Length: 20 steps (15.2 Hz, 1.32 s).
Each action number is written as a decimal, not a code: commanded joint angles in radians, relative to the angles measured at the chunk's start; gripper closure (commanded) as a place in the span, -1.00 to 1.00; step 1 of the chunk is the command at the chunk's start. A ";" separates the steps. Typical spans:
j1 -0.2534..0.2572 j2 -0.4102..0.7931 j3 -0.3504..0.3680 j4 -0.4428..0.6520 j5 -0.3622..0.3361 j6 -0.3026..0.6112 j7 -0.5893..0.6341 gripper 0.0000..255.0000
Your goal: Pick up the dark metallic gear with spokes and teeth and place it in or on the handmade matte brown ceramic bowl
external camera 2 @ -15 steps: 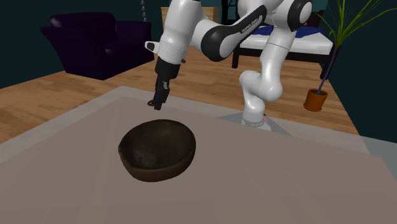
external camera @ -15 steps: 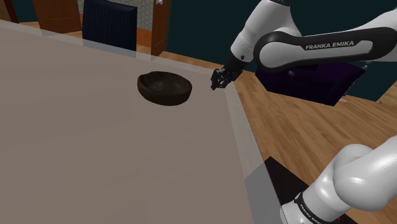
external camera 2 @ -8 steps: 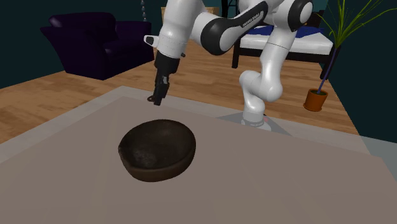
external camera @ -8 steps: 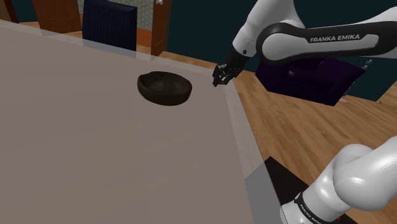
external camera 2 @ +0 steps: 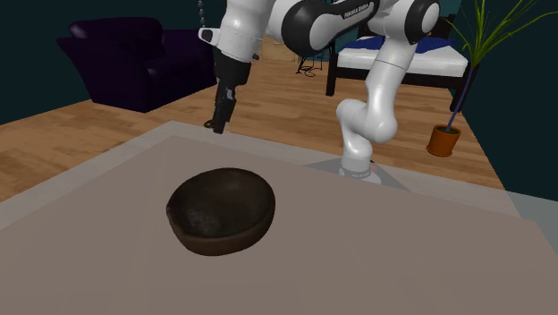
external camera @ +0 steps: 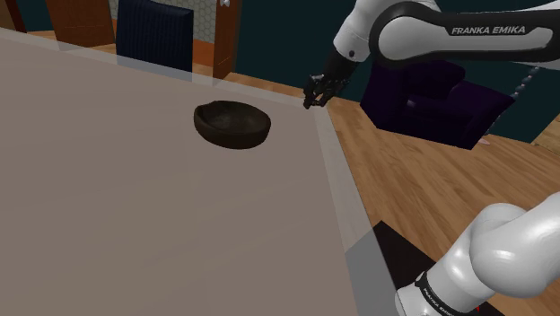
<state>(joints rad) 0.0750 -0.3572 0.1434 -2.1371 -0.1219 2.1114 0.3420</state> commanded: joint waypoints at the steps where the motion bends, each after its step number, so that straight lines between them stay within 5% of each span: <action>1: 0.000 -0.004 -0.002 0.024 0.003 -0.028 -0.007 1.00; 10: -0.001 0.009 -0.003 0.156 0.008 -0.146 -0.023 1.00; 20: 0.060 0.187 0.179 0.356 -0.063 -0.211 0.233 1.00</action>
<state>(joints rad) 0.1273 -0.1946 0.3018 -1.8089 -0.1733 1.9095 0.5434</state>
